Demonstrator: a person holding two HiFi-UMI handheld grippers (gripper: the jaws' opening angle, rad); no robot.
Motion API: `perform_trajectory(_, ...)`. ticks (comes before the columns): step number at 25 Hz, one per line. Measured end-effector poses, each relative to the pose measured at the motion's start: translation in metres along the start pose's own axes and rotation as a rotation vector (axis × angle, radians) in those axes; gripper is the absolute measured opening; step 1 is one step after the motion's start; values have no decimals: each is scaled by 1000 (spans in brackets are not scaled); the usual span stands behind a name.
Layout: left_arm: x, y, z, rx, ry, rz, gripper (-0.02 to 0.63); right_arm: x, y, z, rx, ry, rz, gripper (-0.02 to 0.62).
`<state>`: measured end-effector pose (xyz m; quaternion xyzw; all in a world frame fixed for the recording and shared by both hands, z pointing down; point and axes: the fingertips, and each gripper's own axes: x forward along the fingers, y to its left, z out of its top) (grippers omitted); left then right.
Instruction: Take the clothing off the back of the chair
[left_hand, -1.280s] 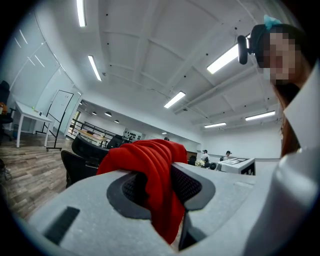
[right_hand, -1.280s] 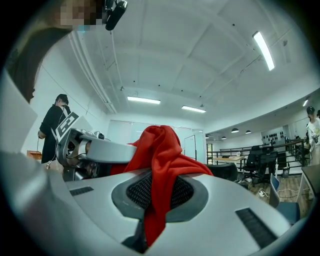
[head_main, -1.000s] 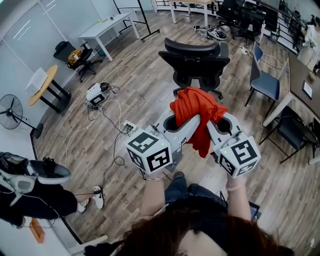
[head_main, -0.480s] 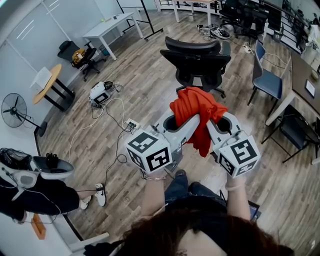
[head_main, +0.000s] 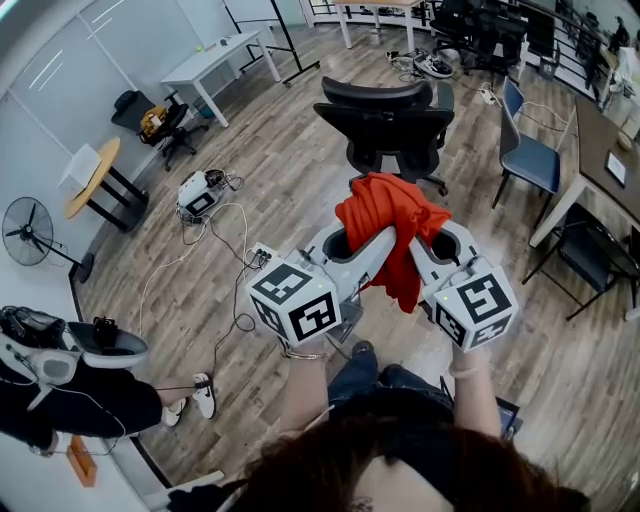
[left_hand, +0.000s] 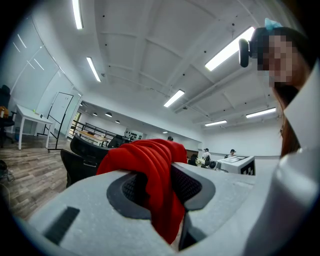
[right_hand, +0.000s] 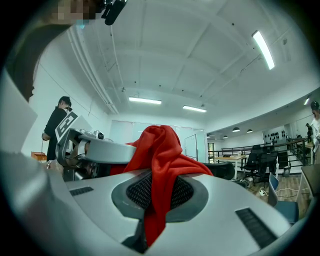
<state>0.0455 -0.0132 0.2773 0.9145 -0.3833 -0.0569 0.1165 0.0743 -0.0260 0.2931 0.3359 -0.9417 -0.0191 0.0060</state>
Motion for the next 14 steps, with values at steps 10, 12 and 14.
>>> perform_trajectory(10, 3, 2, 4, 6, 9, -6, 129, 3, -4, 3, 1, 1, 1, 33)
perform_trajectory(12, 6, 3, 4, 7, 7, -3, 129, 4, -7, 2, 2, 2, 2, 33)
perform_trajectory(14, 8, 5, 3, 7, 5, 1, 129, 6, -9, 1, 3, 3, 2, 32)
